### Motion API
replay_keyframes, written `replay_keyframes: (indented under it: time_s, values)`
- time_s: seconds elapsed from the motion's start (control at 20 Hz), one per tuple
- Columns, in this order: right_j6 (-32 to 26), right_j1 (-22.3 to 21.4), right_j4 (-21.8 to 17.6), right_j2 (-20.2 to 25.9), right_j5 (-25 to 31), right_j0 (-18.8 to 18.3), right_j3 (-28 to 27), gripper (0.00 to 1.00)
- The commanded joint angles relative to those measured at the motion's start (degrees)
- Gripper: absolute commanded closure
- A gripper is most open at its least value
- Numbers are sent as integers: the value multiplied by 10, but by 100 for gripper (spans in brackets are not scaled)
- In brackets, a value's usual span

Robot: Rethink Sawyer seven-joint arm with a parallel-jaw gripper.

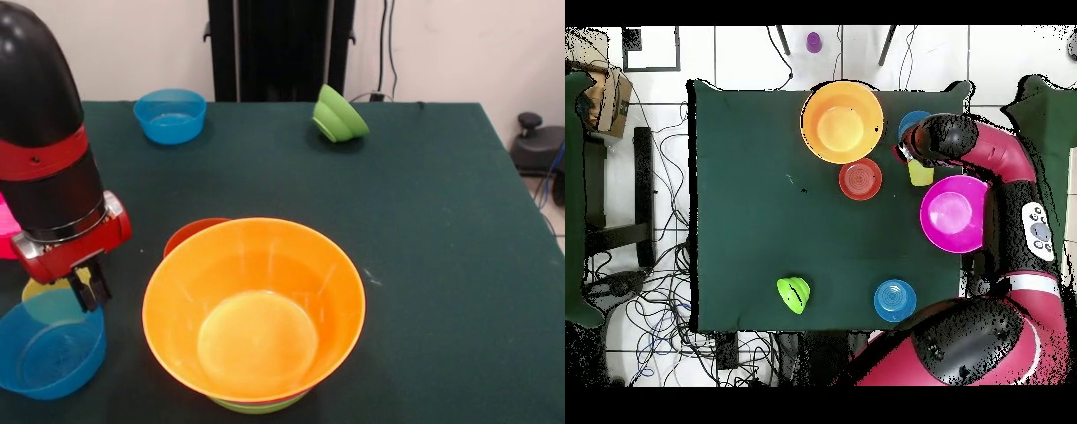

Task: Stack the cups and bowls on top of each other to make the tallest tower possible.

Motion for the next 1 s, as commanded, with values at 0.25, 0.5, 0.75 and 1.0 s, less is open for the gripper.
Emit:
replay_keyframes:
  time_s: [0.25,0.5,0.75,1.0]
  values:
    - [-161,-27,-43,20,36,-11,26,100]
    - [-65,-137,1,4,64,-9,119,100]
    - [29,-231,55,-11,129,2,164,100]
    - [68,-264,70,-24,134,14,176,100]
